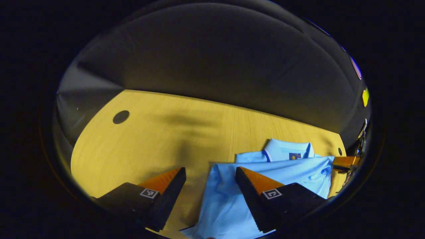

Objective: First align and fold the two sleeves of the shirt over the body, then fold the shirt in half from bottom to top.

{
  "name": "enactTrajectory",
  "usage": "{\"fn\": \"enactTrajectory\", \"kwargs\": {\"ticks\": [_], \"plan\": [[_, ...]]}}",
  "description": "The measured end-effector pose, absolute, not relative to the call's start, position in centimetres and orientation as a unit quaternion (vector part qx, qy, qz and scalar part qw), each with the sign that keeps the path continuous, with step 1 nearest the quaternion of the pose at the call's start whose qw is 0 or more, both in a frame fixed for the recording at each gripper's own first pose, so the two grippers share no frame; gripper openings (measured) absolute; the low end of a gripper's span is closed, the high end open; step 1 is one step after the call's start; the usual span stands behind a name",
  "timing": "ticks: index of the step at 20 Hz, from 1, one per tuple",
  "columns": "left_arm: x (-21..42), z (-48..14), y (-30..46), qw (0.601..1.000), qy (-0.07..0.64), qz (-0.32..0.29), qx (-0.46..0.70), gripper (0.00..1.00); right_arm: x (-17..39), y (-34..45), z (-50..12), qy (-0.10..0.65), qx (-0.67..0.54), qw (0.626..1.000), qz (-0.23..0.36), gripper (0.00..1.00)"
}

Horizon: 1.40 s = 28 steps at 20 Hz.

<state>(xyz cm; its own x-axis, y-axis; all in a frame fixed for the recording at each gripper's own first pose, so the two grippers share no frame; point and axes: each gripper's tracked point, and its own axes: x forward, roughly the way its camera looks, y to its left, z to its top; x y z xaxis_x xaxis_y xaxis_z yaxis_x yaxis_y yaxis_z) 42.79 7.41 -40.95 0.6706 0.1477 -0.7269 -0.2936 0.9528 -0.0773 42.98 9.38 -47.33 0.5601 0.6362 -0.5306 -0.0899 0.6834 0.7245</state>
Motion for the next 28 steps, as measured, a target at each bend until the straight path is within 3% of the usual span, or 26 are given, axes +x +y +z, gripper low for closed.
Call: {"fn": "enactTrajectory", "kwargs": {"ticks": [1,2,3,4,5,6,12,17,23,28], "plan": [[42.6,-40.6,7.0,0.911,0.378,0.121,-0.107,0.98,42.3,8.9,-46.6,0.409,0.311,0.827,0.230,0.58],[42.1,-39.5,6.9,0.915,0.371,0.118,-0.108,0.97,41.5,8.6,-45.6,0.400,0.300,0.833,0.236,0.77],[41.1,-38.2,6.9,0.919,0.364,0.113,-0.100,0.97,40.7,8.3,-44.1,0.390,0.292,0.839,0.241,0.81],[40.1,-36.8,6.7,0.925,0.356,0.105,-0.084,0.97,40.1,7.8,-42.7,0.379,0.283,0.847,0.243,0.90],[38.7,-35.7,6.0,0.929,0.351,0.095,-0.068,0.97,39.5,7.1,-41.4,0.364,0.271,0.858,0.242,0.85],[37.1,-34.4,5.2,0.931,0.350,0.085,-0.056,0.97,38.9,6.6,-40.1,0.349,0.254,0.869,0.240,0.97],[25.8,-26.0,-2.3,0.953,0.299,0.038,-0.037,0.97,31.0,3.1,-29.0,0.242,0.149,0.940,0.190,0.98],[14.6,-18.3,-5.5,0.975,0.215,0.029,-0.045,0.97,18.1,1.3,-18.6,0.141,0.107,0.977,0.116,0.98],[-1.6,-10.9,-5.4,0.989,0.135,0.060,-0.006,0.96,1.4,2.0,-9.8,0.059,0.060,0.994,0.069,0.98],[-9.5,-8.2,-7.5,0.992,0.109,0.056,0.008,0.96,-7.2,4.6,-5.5,0.035,0.053,0.994,0.091,0.97]]}}
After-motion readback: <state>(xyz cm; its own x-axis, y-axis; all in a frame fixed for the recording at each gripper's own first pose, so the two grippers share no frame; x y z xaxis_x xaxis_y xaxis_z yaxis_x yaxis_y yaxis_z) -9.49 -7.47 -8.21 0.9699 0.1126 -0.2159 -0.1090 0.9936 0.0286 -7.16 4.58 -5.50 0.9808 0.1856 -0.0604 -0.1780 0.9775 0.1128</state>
